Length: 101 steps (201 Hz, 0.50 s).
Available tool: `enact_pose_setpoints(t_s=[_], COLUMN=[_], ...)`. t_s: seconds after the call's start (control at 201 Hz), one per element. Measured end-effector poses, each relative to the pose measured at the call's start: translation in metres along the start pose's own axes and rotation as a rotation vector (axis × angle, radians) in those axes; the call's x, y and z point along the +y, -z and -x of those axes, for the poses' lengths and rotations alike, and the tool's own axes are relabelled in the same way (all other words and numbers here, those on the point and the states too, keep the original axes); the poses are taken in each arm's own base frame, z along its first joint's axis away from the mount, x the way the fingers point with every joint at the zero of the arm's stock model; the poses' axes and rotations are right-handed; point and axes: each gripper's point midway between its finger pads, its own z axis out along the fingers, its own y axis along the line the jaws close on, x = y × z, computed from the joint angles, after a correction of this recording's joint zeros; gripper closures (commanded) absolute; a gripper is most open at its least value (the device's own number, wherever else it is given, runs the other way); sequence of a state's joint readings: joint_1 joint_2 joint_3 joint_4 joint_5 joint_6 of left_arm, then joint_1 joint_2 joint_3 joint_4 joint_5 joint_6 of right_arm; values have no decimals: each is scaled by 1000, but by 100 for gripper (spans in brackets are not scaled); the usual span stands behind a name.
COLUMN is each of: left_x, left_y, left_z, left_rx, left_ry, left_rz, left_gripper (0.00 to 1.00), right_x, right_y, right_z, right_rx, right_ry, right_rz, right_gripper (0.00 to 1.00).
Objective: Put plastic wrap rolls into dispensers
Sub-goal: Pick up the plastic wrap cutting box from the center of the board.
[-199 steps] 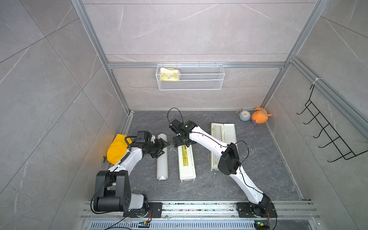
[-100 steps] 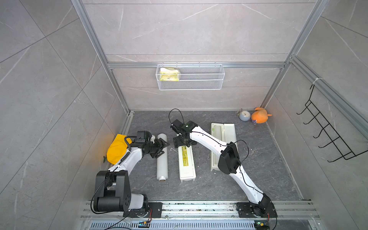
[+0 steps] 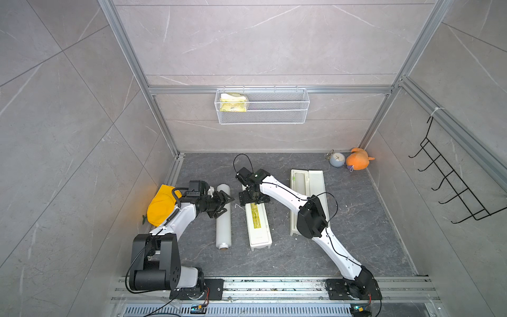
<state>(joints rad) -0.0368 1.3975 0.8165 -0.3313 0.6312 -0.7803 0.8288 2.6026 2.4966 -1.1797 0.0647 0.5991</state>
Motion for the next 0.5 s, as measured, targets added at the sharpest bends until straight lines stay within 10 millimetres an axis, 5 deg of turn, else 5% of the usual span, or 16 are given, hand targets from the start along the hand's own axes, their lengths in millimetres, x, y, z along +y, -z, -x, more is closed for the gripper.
enact_pose_setpoints(t_s=[0.284,0.503], left_x=[0,-22], left_y=[1,4], left_z=[2,7], left_rx=[-2,0], left_ry=[0,-47], left_rz=[-7,-84], left_gripper=[30,27], right_x=[-4,-19], right_y=[10,48], right_z=[-12,-19], right_rx=[-7,-58], right_ry=[23,-18], right_rz=[49,242], right_gripper=[9,13])
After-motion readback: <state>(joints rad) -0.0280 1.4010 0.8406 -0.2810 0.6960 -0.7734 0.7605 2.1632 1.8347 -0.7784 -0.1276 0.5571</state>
